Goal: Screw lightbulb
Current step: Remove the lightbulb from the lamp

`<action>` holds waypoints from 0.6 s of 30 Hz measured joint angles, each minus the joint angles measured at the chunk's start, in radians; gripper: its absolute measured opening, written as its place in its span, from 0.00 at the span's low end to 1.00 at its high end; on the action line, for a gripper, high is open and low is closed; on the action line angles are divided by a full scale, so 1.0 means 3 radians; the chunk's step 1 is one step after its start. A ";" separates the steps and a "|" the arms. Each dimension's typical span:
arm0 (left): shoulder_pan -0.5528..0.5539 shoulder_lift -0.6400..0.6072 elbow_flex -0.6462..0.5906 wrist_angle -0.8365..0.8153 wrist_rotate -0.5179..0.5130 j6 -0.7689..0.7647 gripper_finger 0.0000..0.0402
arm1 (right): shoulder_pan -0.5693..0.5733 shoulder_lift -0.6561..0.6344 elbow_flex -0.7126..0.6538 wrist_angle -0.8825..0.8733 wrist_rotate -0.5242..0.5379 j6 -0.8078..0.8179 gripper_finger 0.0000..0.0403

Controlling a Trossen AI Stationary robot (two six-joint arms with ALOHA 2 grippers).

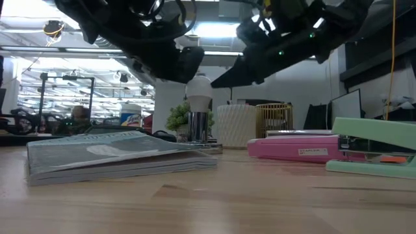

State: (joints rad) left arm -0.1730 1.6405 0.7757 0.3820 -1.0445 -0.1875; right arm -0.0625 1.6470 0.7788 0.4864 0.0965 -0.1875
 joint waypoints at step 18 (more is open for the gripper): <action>-0.0415 0.0001 0.0001 -0.0115 -0.0081 -0.0363 0.00 | -0.0261 0.0038 -0.0003 0.0187 0.0022 0.0068 0.05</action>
State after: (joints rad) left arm -0.2976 1.6409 0.7761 0.3474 -1.0689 -0.2965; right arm -0.1408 1.6585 0.7780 0.5425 0.1030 -0.1672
